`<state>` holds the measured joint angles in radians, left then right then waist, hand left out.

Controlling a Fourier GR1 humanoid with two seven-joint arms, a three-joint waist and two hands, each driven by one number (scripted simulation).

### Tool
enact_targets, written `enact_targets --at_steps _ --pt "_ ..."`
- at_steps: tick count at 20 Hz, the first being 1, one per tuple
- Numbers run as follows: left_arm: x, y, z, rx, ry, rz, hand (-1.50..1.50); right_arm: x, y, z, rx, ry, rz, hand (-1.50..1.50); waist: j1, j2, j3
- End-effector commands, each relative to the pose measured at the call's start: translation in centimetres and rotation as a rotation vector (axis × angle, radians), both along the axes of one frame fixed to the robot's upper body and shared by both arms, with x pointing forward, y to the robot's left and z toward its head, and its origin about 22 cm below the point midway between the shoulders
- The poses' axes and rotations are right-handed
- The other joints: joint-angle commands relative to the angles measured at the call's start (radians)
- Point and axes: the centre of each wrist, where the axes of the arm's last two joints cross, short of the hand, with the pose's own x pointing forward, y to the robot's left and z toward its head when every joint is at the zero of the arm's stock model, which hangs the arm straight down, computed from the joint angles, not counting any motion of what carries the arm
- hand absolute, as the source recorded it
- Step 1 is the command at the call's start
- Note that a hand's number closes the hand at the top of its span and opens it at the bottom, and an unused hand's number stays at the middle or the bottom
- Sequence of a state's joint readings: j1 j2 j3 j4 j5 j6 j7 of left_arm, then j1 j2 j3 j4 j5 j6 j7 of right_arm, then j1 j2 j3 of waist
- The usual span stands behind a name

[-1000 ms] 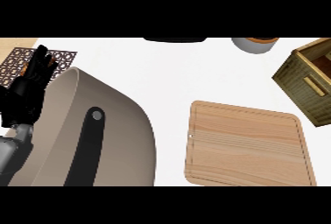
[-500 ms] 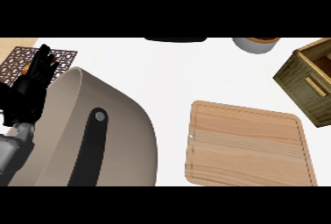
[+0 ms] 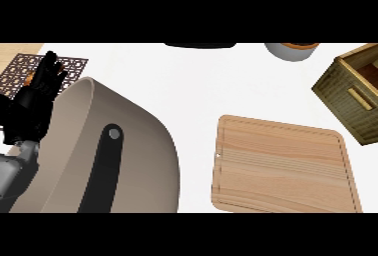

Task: Pick the lemon from the cutting board and place it in the basket

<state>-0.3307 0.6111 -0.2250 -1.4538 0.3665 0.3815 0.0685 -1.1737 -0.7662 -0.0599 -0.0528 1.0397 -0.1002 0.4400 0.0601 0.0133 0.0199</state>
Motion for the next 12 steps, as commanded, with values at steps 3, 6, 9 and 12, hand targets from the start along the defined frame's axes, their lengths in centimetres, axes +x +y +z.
enact_targets --at_steps 3,6,9,12 --pt "-1.8 -1.8 -4.5 -0.077 0.092 -0.02 0.0 -0.3 -0.2 -1.2 0.046 0.043 -0.095 1.5 0.006 0.014 -0.018" --pt "-1.1 -1.8 -2.9 -0.06 0.106 -0.023 0.0 -0.3 -0.7 0.6 0.048 0.012 -0.118 -1.5 -0.002 0.009 -0.017" --pt "-0.4 -1.9 -2.9 -0.083 0.096 -0.005 0.0 0.4 0.7 0.6 0.064 -0.138 -0.092 -1.5 -0.005 0.016 -0.016" --pt "-1.1 -1.0 -4.3 -0.067 0.106 -0.001 0.0 0.3 0.3 1.5 0.09 -0.3 -0.093 -1.5 -0.013 0.014 -0.017"
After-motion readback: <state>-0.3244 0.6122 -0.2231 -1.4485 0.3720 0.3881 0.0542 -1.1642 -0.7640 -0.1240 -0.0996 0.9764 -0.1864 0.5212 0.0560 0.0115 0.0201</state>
